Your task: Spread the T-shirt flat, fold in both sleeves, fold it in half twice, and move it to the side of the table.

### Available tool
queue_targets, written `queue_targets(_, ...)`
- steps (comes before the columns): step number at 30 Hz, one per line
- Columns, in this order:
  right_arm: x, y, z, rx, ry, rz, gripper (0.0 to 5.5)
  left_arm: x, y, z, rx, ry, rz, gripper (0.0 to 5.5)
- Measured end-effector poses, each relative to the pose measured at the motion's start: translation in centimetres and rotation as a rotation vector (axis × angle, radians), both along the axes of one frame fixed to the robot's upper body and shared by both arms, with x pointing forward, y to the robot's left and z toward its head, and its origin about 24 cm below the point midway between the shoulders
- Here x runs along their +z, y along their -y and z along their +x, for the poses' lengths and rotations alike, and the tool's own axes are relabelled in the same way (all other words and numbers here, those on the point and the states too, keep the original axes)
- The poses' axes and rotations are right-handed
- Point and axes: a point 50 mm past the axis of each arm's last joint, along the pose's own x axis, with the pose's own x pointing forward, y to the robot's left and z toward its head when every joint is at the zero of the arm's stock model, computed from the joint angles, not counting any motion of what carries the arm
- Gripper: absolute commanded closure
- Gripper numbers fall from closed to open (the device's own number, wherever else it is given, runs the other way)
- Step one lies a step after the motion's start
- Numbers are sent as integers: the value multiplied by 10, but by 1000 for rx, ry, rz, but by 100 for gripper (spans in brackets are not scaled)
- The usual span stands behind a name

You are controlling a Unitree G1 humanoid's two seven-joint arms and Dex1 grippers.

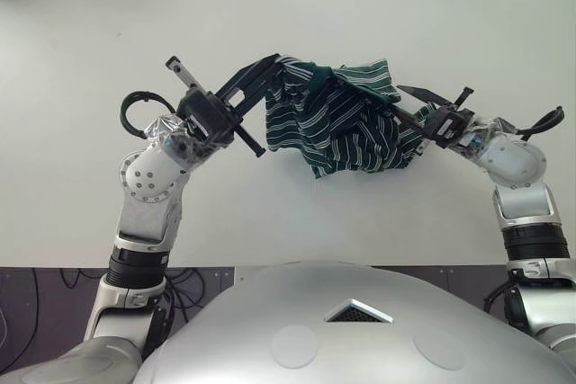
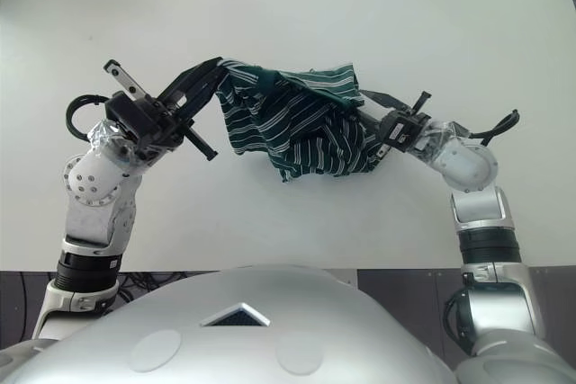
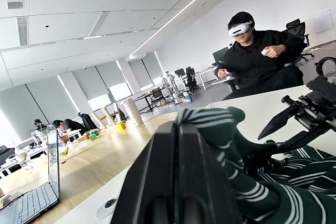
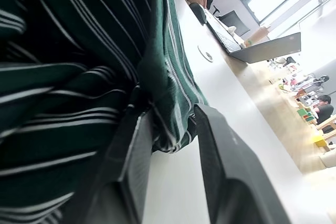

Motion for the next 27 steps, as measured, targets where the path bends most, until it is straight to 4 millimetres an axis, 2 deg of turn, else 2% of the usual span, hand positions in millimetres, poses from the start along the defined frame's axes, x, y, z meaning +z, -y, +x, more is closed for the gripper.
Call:
queue_targets(5, 0, -2, 1, 7, 1, -5, 549, 0, 0, 0, 1, 1, 1, 550)
queue_targets(14, 1, 0, 6, -29, 35, -8, 549, 3, -1, 3, 17, 29, 44, 550)
queue_targets(16, 15, 0, 20, -69, 116, 15, 549, 11, -5, 17, 55, 119, 176, 550)
queue_targets(18, 38, -1, 40, -117, 232, 56, 549, 22, -10, 38, 91, 217, 319, 550)
queue_targets(20, 74, -7, 71, -177, 363, 115, 549, 46, -18, 71, 140, 354, 481, 550)
queue_targets(24, 110, -10, 107, -260, 453, 144, 549, 75, -28, 116, 192, 421, 616, 550)
queue_targets(27, 145, -14, 138, -330, 516, 152, 549, 113, -28, 153, 233, 480, 731, 550)
